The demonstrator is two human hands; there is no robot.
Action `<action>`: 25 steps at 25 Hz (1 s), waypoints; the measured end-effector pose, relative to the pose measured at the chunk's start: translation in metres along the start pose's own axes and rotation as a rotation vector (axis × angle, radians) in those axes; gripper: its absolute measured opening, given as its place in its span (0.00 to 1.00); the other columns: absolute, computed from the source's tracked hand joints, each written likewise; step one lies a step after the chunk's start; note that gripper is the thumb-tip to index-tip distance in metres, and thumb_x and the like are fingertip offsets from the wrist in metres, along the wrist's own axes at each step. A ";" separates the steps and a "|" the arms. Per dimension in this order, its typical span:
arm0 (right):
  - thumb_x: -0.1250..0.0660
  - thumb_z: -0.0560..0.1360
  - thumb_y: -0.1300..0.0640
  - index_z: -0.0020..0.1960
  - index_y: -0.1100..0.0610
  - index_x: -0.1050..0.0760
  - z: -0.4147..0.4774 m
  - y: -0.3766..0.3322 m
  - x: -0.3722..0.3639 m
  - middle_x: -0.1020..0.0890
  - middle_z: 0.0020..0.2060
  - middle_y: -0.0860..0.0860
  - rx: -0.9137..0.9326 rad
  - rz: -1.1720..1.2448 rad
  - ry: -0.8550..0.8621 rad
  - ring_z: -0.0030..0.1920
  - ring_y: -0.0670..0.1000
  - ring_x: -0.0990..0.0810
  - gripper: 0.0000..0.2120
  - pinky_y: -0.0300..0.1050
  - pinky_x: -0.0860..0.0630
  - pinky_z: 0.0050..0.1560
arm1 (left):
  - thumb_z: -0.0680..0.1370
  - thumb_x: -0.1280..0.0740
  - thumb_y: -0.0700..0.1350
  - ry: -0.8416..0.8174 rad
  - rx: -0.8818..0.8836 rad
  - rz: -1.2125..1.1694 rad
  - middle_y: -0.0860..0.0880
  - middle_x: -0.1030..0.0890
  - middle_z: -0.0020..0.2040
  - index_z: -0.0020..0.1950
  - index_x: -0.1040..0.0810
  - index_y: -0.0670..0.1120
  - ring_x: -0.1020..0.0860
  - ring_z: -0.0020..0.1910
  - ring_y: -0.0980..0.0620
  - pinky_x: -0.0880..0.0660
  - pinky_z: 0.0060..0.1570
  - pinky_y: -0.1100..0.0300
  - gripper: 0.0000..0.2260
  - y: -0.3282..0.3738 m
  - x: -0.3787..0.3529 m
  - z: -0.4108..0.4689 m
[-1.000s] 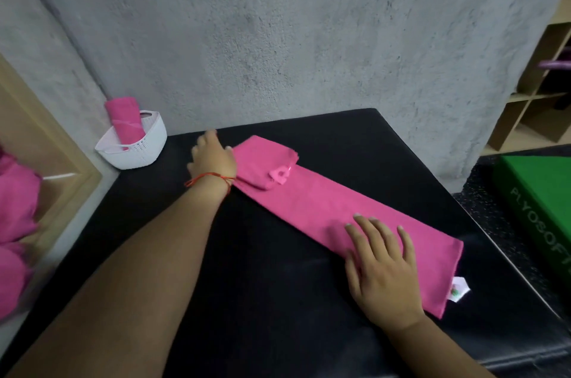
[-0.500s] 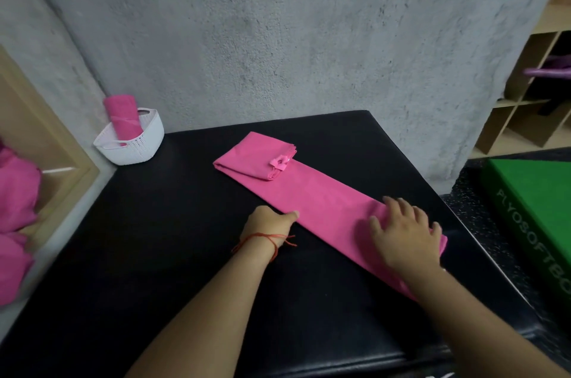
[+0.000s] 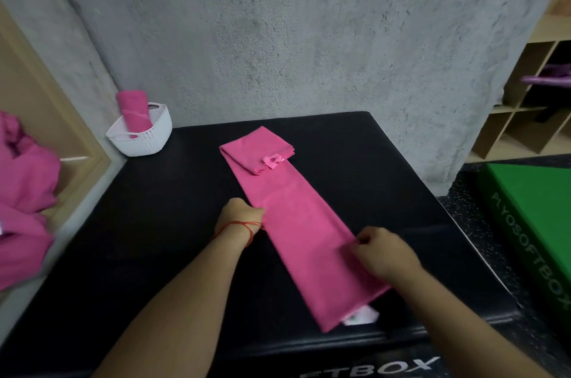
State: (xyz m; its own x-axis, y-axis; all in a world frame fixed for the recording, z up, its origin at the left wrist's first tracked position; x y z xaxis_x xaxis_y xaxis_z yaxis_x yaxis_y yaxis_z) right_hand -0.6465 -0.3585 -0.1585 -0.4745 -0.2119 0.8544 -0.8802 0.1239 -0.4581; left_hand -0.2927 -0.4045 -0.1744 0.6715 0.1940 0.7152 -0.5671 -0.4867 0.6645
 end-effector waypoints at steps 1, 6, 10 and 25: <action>0.32 0.73 0.40 0.44 0.43 0.22 -0.015 -0.016 -0.014 0.13 0.49 0.48 0.056 -0.001 -0.032 0.53 0.55 0.15 0.08 0.45 0.25 0.46 | 0.66 0.30 0.59 0.039 0.004 0.067 0.45 0.16 0.36 0.40 0.17 0.43 0.17 0.37 0.42 0.22 0.37 0.54 0.19 -0.009 0.017 0.000; 0.31 0.74 0.38 0.49 0.42 0.24 -0.074 -0.081 -0.074 0.16 0.44 0.41 0.307 0.055 -0.041 0.51 0.50 0.19 0.10 0.48 0.26 0.54 | 0.76 0.34 0.54 0.152 -0.019 0.136 0.48 0.18 0.43 0.48 0.22 0.48 0.19 0.43 0.44 0.19 0.48 0.49 0.10 -0.055 0.064 -0.036; 0.28 0.75 0.41 0.65 0.38 0.26 -0.091 -0.067 -0.078 0.20 0.47 0.36 0.388 0.236 0.141 0.51 0.43 0.24 0.20 0.49 0.33 0.56 | 0.77 0.29 0.55 0.134 -0.142 0.064 0.54 0.18 0.41 0.54 0.25 0.53 0.18 0.42 0.51 0.19 0.47 0.51 0.11 -0.083 0.053 -0.099; 0.27 0.75 0.66 0.57 0.37 0.16 -0.116 -0.074 -0.098 0.22 0.65 0.30 0.805 0.171 0.184 0.71 0.41 0.30 0.24 0.56 0.30 0.68 | 0.76 0.30 0.37 -0.264 -0.510 -0.003 0.54 0.23 0.46 0.55 0.17 0.66 0.25 0.51 0.56 0.32 0.57 0.64 0.22 -0.122 0.042 -0.219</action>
State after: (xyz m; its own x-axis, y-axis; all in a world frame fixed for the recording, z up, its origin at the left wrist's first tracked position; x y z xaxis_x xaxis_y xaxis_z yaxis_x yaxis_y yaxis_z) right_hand -0.5340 -0.2344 -0.1798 -0.6545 -0.0832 0.7515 -0.5667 -0.6040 -0.5604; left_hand -0.2998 -0.1505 -0.1772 0.7329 -0.0558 0.6780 -0.6792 -0.0017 0.7340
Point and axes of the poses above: each hand's wrist, its own z-axis towards the middle knuckle, its own x-axis out of the back of the hand, y = z × x, the point moved 8 cm from there along z, towards the middle knuckle
